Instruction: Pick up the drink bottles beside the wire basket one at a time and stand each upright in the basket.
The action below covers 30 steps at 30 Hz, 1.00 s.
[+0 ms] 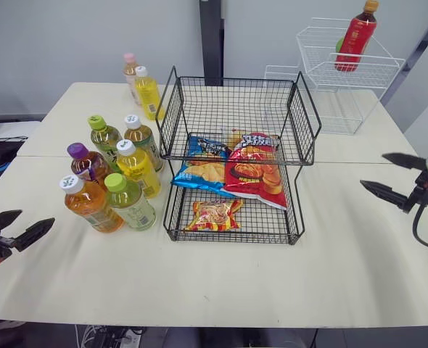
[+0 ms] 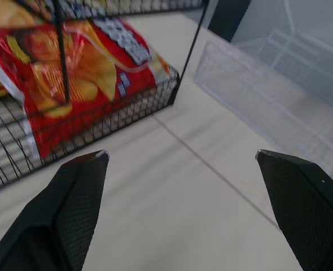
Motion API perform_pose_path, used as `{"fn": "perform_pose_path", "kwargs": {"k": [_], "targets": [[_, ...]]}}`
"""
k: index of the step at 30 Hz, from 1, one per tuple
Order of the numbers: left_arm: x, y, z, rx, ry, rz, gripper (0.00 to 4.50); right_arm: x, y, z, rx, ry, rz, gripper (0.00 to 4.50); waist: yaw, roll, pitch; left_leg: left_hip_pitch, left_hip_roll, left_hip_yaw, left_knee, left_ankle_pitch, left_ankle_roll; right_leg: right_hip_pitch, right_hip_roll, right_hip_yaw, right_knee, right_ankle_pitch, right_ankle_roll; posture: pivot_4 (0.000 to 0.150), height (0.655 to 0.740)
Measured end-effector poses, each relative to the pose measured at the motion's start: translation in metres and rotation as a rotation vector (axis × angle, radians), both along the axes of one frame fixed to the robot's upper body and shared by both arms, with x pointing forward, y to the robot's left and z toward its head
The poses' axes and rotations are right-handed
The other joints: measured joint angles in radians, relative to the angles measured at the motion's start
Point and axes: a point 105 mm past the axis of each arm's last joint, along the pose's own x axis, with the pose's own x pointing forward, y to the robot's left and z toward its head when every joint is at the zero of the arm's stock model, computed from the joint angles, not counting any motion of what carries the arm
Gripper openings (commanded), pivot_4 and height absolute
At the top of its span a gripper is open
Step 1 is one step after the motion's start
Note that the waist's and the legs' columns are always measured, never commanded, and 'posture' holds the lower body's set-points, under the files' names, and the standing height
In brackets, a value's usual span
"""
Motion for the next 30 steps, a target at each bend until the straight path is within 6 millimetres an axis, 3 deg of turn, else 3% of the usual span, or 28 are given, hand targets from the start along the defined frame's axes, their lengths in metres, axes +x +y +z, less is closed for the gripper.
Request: {"fn": "perform_pose_path", "kwargs": {"k": [5, 8, 14, 20, 25, 30], "targets": [[0.003, -0.007, -0.004, -0.015, 0.011, -0.020, 4.46, -0.026, 0.042, 0.069, 0.087, -0.119, 0.154, 4.50, -0.003, 0.000, 0.000, 0.000, 0.000, 0.001, 0.000, 0.000, 0.000, -0.001, 0.000, 0.001, 0.000, 0.000, 0.000, 0.150, 0.7400], [0.001, -0.011, -0.005, -0.012, 0.023, -0.025, 4.46, -0.040, 0.077, 0.090, 0.057, -0.140, 0.327, 4.50, -0.004, -0.002, -0.001, 0.000, 0.001, 0.000, -0.001, 0.000, 0.000, -0.001, 0.001, 0.001, 0.000, 0.000, 0.000, 0.150, 0.7400], [-0.019, -0.022, -0.001, -0.024, 0.029, -0.034, 4.46, -0.037, 0.132, 0.080, 0.031, -0.067, 0.627, 4.50, -0.006, -0.004, -0.002, -0.001, 0.001, 0.001, 0.000, 0.000, 0.001, -0.002, 0.001, 0.002, -0.002, 0.000, 0.000, 0.150, 0.7400], [-0.053, -0.043, 0.028, -0.050, -0.047, -0.003, 4.46, -0.040, 0.176, 0.053, 0.056, 0.051, 0.914, 4.50, 0.002, -0.004, -0.002, -0.004, 0.000, 0.000, 0.000, 0.000, 0.001, -0.003, 0.001, 0.002, -0.003, 0.000, 0.000, 0.150, 0.7400], [-0.058, -0.075, 0.056, -0.078, -0.107, -0.044, 4.46, -0.037, 0.189, 0.043, 0.076, 0.073, 0.991, 4.50, 0.008, -0.004, -0.003, -0.003, 0.000, -0.003, 0.001, 0.000, 0.001, -0.001, 0.001, 0.001, -0.002, 0.000, 0.000, 0.150, 0.7400], [-0.041, -0.099, 0.087, -0.093, -0.255, -0.051, 4.46, -0.033, 0.192, 0.038, 0.087, 0.086, 1.005, 4.50, 0.006, -0.004, -0.002, -0.001, 0.000, -0.003, 0.001, 0.000, 0.001, 0.002, 0.001, 0.000, -0.002, 0.000, -0.001, 0.150, 0.7400]]}}
